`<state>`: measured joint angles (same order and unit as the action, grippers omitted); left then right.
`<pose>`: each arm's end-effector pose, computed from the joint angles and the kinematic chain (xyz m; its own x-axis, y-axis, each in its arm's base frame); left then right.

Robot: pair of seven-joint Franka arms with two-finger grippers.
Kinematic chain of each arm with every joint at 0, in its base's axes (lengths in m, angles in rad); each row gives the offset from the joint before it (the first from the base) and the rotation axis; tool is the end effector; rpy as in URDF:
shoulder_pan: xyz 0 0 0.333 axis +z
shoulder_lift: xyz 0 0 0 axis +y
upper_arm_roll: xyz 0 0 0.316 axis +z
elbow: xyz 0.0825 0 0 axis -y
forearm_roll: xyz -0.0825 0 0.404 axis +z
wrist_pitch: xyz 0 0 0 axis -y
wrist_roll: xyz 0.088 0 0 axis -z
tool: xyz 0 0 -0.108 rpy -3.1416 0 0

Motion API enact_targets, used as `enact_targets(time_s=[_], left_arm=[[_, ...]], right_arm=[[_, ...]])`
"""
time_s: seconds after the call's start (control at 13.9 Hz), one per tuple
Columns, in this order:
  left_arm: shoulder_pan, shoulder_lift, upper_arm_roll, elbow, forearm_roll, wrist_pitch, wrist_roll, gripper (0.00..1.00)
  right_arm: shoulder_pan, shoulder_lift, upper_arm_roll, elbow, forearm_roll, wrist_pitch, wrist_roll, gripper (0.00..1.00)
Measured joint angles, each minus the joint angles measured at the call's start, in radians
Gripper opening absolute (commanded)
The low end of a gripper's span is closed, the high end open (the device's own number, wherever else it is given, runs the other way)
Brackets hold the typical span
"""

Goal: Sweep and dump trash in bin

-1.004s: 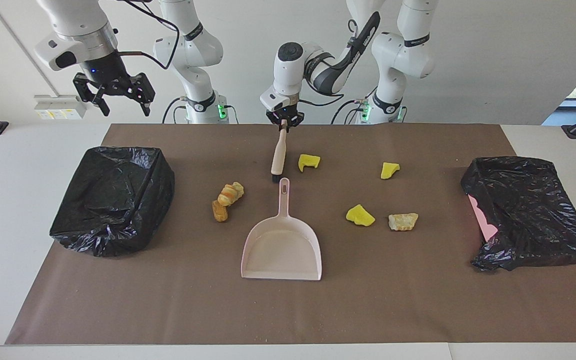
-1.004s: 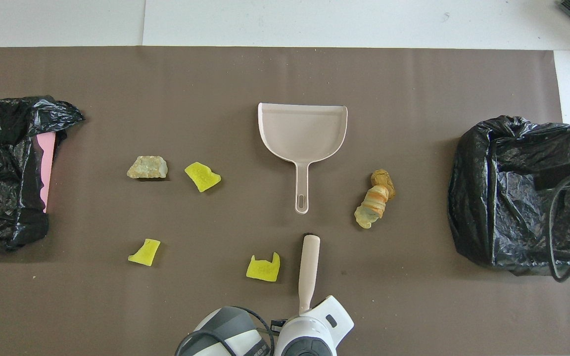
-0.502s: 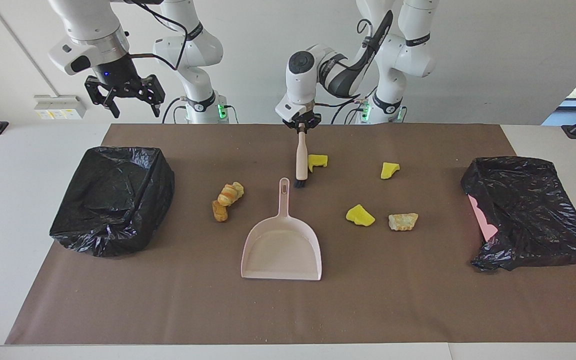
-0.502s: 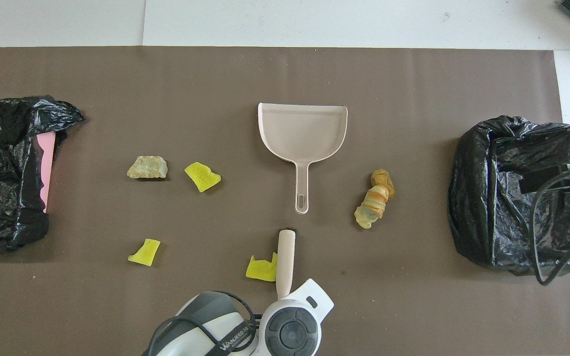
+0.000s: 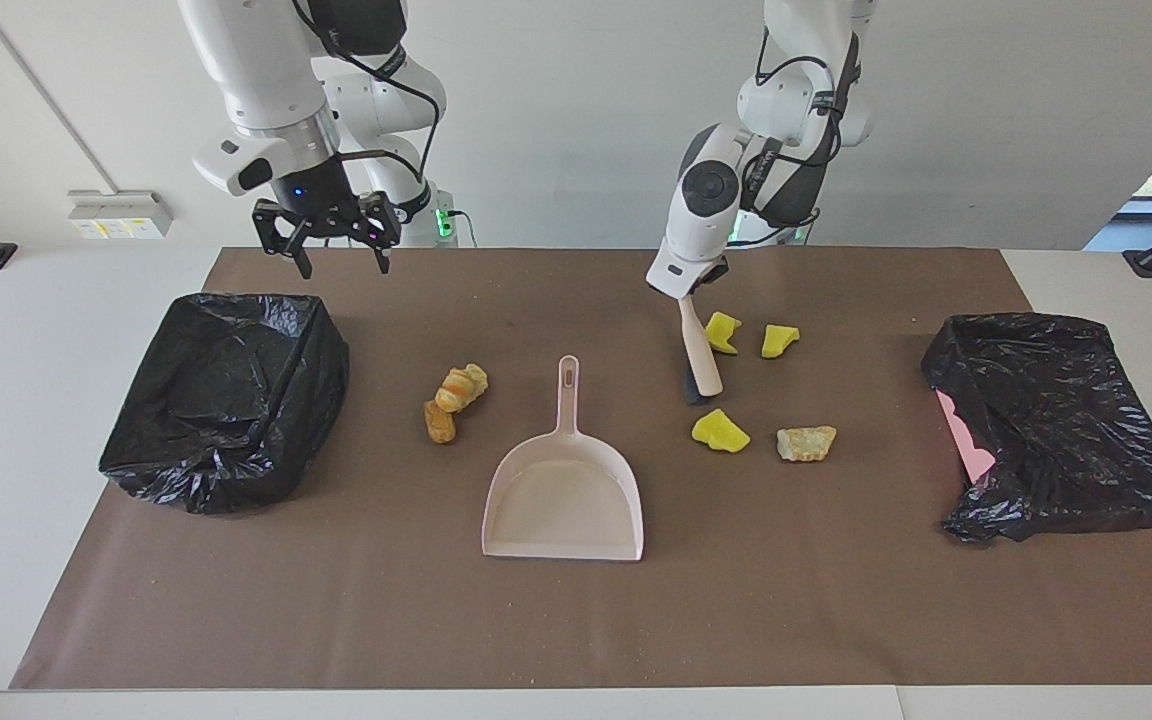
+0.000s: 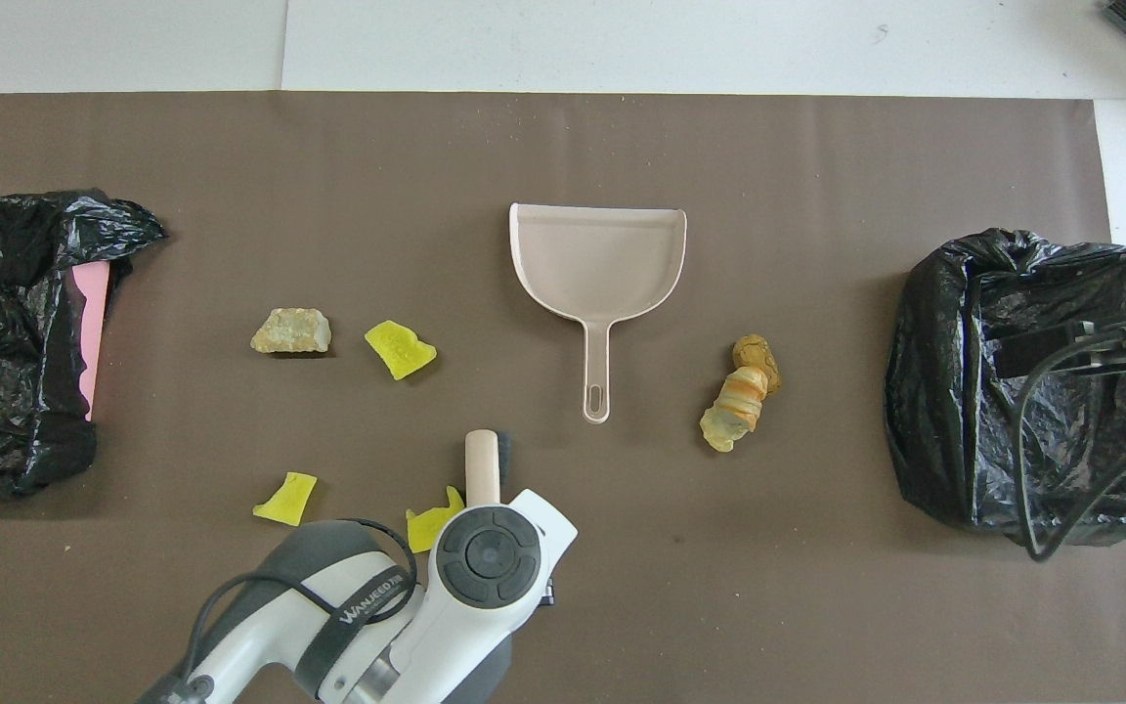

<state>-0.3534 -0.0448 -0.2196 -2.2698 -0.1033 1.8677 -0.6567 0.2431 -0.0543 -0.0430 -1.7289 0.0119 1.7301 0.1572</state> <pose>0.4024 -0.2691 0.3398 0.9342 0.1523 -0.3225 0.1056 -0.9818 -0.1576 0.5580 0.1137 0.5902 0.9978 0.0407 0.0525 0.0419 -0.9989 -0.0227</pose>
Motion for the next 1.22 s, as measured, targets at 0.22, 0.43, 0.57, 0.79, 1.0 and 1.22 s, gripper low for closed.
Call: enact_targets(time_s=[0.22, 0.43, 0.57, 0.79, 1.0, 1.22], left_arm=[[0.09, -0.022, 0.002, 0.014, 0.013, -0.034, 0.039, 0.0], [0.145, -0.062, 0.003, 0.051, 0.014, -0.057, 0.039, 0.0], [0.183, -0.088, 0.004, 0.084, 0.015, -0.131, 0.039, 0.0], [0.197, -0.151, 0.002, 0.038, 0.018, -0.22, -0.029, 0.0], [0.197, -0.255, -0.005, -0.109, 0.006, -0.217, -0.163, 0.0], [0.197, -0.312, -0.009, -0.217, -0.04, -0.195, -0.211, 0.0]], right_arm=[[0.104, 0.098, 0.004, -0.032, 0.001, 0.14, 0.151, 1.0], [0.205, 0.245, 0.006, -0.034, 0.015, 0.327, 0.319, 1.0], [0.247, 0.328, 0.007, -0.026, 0.061, 0.419, 0.356, 1.0], [0.304, 0.404, 0.007, -0.013, 0.083, 0.479, 0.362, 1.0], [0.352, 0.452, 0.006, -0.012, 0.083, 0.487, 0.377, 1.0], [0.346, 0.462, -0.004, -0.018, 0.083, 0.484, 0.377, 1.0]])
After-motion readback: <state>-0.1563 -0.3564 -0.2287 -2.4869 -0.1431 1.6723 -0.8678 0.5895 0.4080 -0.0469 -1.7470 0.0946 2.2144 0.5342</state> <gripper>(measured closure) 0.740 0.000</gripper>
